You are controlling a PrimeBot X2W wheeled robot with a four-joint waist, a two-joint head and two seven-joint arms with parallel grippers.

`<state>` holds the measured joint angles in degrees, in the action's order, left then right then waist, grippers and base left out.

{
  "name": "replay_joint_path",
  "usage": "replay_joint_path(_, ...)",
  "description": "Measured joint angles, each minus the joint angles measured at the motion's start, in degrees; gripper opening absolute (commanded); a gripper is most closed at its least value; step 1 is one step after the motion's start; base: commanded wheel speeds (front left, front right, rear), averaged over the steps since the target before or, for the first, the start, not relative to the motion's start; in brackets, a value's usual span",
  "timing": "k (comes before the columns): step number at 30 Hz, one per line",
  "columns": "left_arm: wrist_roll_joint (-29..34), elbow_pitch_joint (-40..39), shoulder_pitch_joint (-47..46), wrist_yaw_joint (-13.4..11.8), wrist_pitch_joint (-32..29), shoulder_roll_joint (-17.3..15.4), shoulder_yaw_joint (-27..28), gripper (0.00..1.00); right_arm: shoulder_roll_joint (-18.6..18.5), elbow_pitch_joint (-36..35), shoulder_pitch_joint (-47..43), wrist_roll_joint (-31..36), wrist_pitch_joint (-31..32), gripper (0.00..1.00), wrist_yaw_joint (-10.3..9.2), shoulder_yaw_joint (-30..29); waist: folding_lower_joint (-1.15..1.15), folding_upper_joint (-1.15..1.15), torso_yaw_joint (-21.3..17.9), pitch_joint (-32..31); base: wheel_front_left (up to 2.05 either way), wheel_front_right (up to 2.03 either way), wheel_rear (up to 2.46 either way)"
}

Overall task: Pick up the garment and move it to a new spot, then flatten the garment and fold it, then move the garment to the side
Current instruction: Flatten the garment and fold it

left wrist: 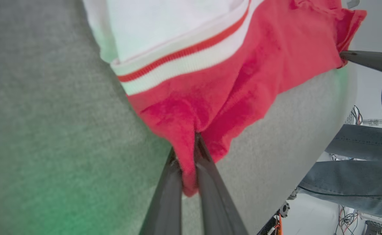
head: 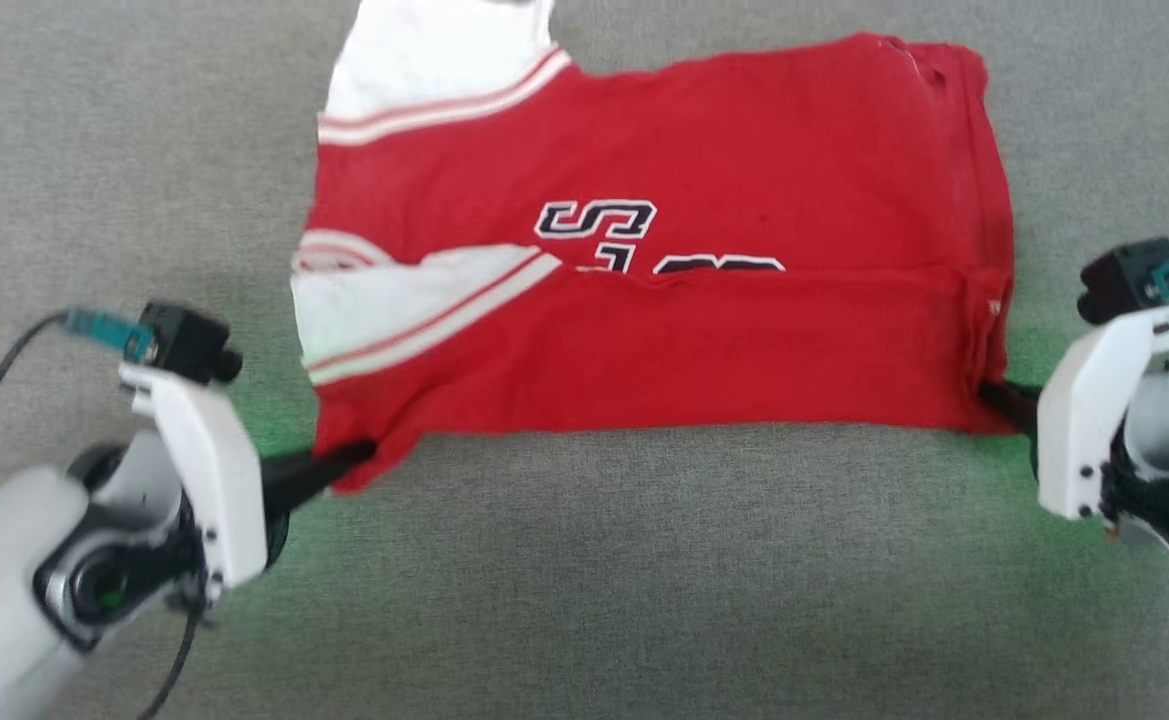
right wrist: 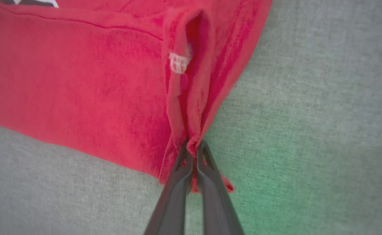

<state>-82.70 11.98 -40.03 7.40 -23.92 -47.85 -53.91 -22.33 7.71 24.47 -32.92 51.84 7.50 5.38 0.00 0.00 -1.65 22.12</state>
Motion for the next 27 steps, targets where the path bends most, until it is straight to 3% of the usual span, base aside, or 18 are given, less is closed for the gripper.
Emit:
replay_joint_path(11, -1.87, -13.6, 14.04, -0.02, 9.26, -9.75, -0.69, 0.0, -7.69, -8.43, -11.02, -3.71, 5.6, 0.0, 0.01, 0.08, 0.0, 0.0, 1.3, -2.41, 0.0, 0.0, 0.0)
replay_joint_path(17, -1.3, -18.05, 18.46, -2.33, 14.34, -10.77, -0.86, 0.0, -8.09, -13.38, -17.42, -4.1, 5.3, 0.0, 0.01, -3.87, 0.0, 0.0, 1.94, -2.38, 0.0, 0.0, 0.0)
replay_joint_path(18, -1.29, -18.16, 18.66, -2.64, 14.74, -10.66, -0.83, 0.0, -7.54, -13.7, -17.51, -3.41, 3.99, 0.49, 0.01, -4.46, 0.0, 0.0, 1.92, -2.41, 0.0, 0.0, 0.0)
replay_joint_path(19, -1.27, -18.18, 18.84, -2.87, 15.24, -10.59, -0.69, 0.25, -6.83, -13.8, -17.5, -2.7, 2.77, 1.0, 0.01, -5.31, 0.0, 0.0, 1.87, -2.47, 0.0, 0.0, 0.0)
replay_joint_path(20, -1.22, -18.19, 19.06, -3.07, 15.8, -10.55, -0.6, 0.85, -6.39, -13.86, -17.5, -2.1, 1.78, 1.0, 0.01, -5.57, 0.0, 0.0, 1.79, -2.57, 0.0, 0.0, 0.0)
replay_joint_path(21, -0.97, -18.16, 19.19, -3.37, 16.5, -10.48, -0.48, 1.0, -5.86, -14.14, -17.53, -1.45, 0.3, 1.0, 0.01, -5.86, 0.0, 0.0, 1.71, -2.68, 0.0, 0.0, 0.0)
replay_joint_path(27, 0.64, -18.03, 19.88, -5.36, 23.93, -11.52, 2.94, 1.0, -1.63, -16.61, -16.81, 3.75, -11.58, 1.0, 0.0, -7.77, 0.0, 0.0, 0.26, -2.95, 0.0, 0.0, 0.0)
